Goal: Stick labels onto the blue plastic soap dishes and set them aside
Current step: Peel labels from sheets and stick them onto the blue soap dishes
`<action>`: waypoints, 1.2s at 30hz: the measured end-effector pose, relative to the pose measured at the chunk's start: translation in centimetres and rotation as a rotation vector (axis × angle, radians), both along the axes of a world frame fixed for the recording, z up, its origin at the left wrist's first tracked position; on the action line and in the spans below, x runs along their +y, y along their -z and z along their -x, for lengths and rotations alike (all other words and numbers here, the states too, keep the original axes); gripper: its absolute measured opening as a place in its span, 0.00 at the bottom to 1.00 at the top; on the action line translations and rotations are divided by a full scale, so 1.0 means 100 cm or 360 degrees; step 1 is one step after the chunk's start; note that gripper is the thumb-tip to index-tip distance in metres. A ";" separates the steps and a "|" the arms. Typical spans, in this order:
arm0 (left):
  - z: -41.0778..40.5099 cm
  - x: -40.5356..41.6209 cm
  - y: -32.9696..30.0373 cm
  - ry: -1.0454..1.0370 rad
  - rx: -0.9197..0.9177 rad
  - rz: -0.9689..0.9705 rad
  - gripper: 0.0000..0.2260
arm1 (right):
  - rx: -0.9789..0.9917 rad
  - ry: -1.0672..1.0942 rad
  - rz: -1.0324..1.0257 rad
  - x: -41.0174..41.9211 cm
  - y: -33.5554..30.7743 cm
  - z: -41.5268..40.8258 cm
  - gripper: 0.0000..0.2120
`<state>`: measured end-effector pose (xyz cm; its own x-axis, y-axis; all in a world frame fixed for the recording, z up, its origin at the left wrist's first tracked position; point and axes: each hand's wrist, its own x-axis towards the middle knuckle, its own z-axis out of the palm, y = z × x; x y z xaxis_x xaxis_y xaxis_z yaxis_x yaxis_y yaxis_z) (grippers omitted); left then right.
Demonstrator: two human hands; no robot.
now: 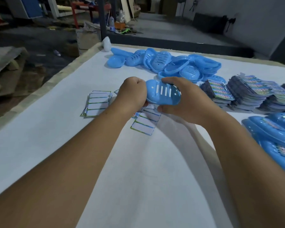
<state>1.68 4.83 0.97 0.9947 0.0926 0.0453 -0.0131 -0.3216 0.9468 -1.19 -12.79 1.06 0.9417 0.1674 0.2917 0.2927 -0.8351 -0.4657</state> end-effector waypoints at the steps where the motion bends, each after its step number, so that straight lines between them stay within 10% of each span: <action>1: 0.001 0.002 0.001 0.0015 -0.0029 -0.0076 0.13 | 0.0025 -0.0001 0.0008 -0.001 -0.001 0.000 0.43; 9: 0.004 0.027 0.007 -0.0052 -0.0313 -0.1130 0.11 | 0.0397 0.0009 0.0111 -0.014 -0.001 0.002 0.35; 15: 0.012 0.031 0.007 0.0008 -0.0168 -0.1300 0.24 | 0.0580 0.0021 0.0042 -0.012 -0.005 0.005 0.28; 26: 0.004 0.036 -0.002 0.0018 -0.0044 -0.1030 0.25 | 0.0507 0.0068 0.0028 -0.013 -0.004 0.005 0.35; 36: 0.007 0.032 -0.017 -0.0057 -0.0315 -0.0006 0.12 | 0.0115 0.0060 -0.0624 0.012 -0.001 0.003 0.19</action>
<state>0.99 8.00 2.70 0.9623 0.1274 0.2401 -0.1874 -0.3288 0.9256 -1.50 -11.56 1.19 0.9655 0.0216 0.2594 0.2201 -0.5993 -0.7696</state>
